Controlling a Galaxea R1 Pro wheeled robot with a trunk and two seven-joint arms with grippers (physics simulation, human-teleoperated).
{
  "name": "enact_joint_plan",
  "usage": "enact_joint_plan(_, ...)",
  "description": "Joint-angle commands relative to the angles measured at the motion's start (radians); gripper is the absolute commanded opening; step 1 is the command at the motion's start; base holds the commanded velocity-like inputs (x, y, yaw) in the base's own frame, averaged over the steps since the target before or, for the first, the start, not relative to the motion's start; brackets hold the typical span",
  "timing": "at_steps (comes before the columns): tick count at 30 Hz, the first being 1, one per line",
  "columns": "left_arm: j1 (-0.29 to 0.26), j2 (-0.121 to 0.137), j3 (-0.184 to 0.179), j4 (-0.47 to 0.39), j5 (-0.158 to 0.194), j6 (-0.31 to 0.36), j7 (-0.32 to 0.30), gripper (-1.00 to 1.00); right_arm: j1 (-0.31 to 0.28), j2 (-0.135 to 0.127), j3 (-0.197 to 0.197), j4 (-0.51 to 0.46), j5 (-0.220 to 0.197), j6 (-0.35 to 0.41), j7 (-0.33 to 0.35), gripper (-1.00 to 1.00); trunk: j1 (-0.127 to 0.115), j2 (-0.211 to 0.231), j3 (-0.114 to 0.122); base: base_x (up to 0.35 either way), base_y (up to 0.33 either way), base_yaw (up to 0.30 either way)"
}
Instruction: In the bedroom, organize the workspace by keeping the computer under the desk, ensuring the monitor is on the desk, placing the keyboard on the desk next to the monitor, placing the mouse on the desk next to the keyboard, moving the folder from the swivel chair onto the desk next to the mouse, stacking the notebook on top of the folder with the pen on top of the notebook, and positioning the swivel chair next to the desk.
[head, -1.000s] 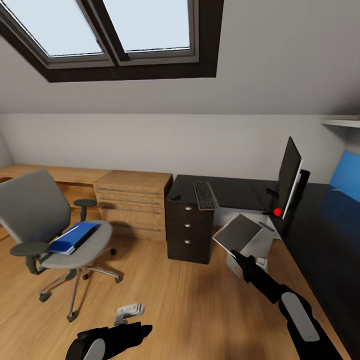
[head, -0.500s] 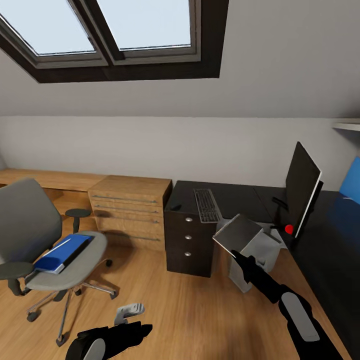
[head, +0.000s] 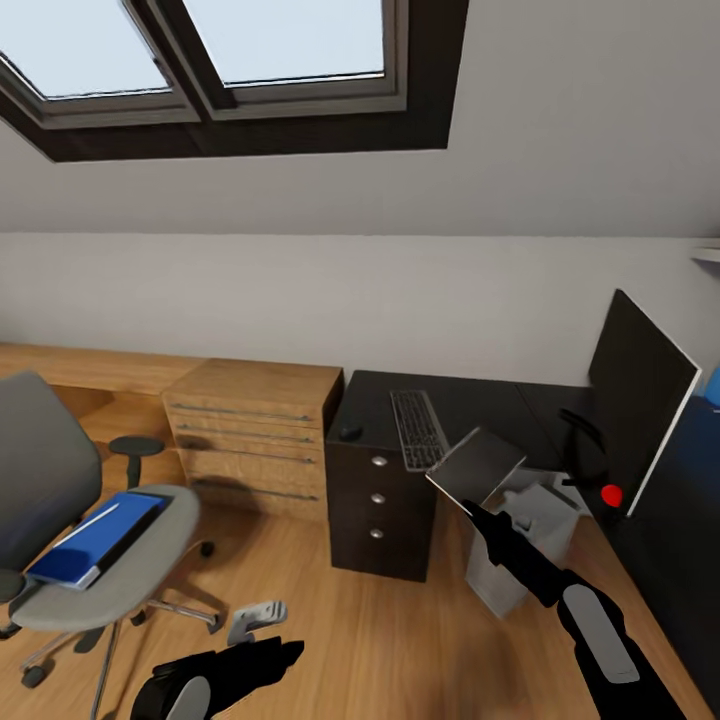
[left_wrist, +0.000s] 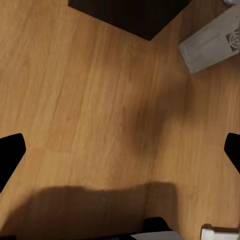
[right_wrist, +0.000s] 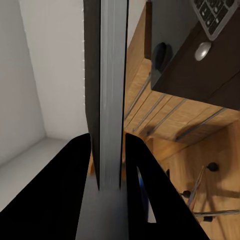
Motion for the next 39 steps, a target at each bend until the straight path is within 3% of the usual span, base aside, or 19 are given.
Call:
enact_joint_plan(1, -0.001, 0.001, -0.002, -0.001, 0.011, 0.0, 0.01, 1.0, -0.001, 0.0, -0.002, 0.0, -0.007, 0.008, 0.002, -1.0, 0.001, -0.001, -0.001, 0.324, 0.0, 0.0)
enact_joint_plan(8, -0.001, 0.002, -0.001, -0.001, 0.01, -0.007, 0.009, 1.0, -0.001, 0.0, -0.005, 0.011, -0.008, 0.006, 0.003, -1.0, 0.001, -0.001, -0.001, 0.324, 0.0, 0.0)
enact_joint_plan(17, -0.001, 0.002, -0.002, -0.001, 0.011, -0.009, 0.009, 1.0, -0.001, 0.001, -0.071, 0.049, -0.01, 0.005, 0.006, -1.0, 0.001, -0.001, -0.001, 0.324, 0.0, 0.0)
enact_joint_plan(32, -0.001, 0.002, -0.002, 0.0, 0.012, -0.009, 0.009, 1.0, -0.001, 0.003, -0.088, 0.052, -0.007, -0.01, -0.002, -1.0, 0.001, -0.001, -0.001, 0.31, 0.0, 0.0)
enact_joint_plan(36, -0.001, 0.002, -0.002, 0.0, 0.012, -0.009, 0.009, 1.0, -0.001, 0.004, -0.089, 0.054, -0.007, -0.095, -0.028, -1.0, 0.001, -0.001, -0.001, 0.185, 0.0, 0.0)
enact_joint_plan(37, -0.001, 0.002, -0.002, 0.0, 0.012, -0.009, 0.009, 1.0, -0.002, 0.004, -0.089, 0.054, -0.012, -0.175, -0.1, -1.0, 0.001, -0.001, -0.001, 0.069, 0.0, 0.0)
enact_joint_plan(39, -0.001, 0.002, -0.002, 0.0, 0.012, -0.009, 0.009, 1.0, -0.002, 0.004, -0.089, 0.054, -0.023, -0.222, -0.162, -1.0, 0.001, -0.001, -0.001, 0.046, 0.0, 0.0)
